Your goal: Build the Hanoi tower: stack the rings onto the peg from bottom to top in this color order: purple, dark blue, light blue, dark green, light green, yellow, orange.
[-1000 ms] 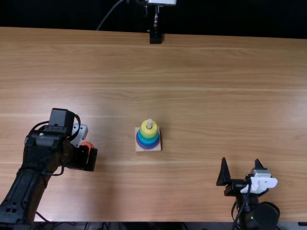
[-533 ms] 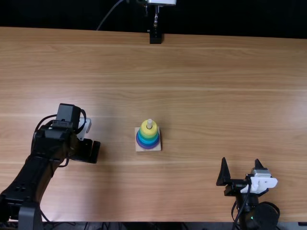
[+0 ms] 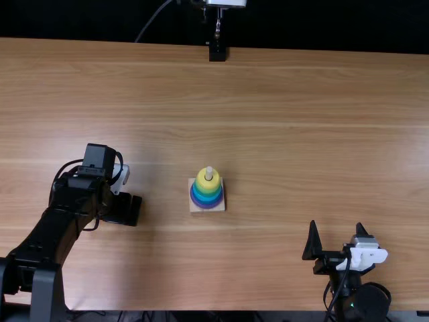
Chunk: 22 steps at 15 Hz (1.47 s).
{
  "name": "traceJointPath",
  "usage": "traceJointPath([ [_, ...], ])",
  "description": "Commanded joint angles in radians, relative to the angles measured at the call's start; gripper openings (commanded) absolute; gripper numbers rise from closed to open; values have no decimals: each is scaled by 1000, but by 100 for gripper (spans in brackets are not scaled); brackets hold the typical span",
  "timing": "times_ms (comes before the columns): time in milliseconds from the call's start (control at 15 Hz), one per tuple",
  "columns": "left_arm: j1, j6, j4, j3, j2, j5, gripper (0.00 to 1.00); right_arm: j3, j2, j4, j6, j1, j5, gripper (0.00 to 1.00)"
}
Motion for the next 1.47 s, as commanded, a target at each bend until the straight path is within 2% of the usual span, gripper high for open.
traceJointPath([
  [0,-7,7,2,27,16,6,100,-49,-13,-68,-4,-6,7,100],
  [67,-7,7,6,26,16,10,85,-49,-13,-68,-4,-6,7,100],
  [267,-5,5,103,16,13,10,19,-49,-13,-68,-4,-6,7,100],
  [333,-4,4,135,7,13,10,0,-49,-13,-68,-4,-6,7,100],
  [533,-2,-48,149,-7,9,12,0,-49,-13,-68,-4,-6,7,100],
  [600,-2,-48,153,-4,8,12,28,-49,-13,-68,-4,-6,7,100],
  [667,-4,-48,151,-2,8,12,68,-49,-13,-68,-4,-6,7,100],
  [733,-4,-48,140,4,9,12,100,-49,-13,-68,-4,-6,7,100],
  [933,-4,-48,79,9,11,12,100,-49,-13,-68,-4,-6,7,100],
  [1400,-21,-48,39,-4,9,12,100,-49,-13,-68,-4,-6,7,100],
])
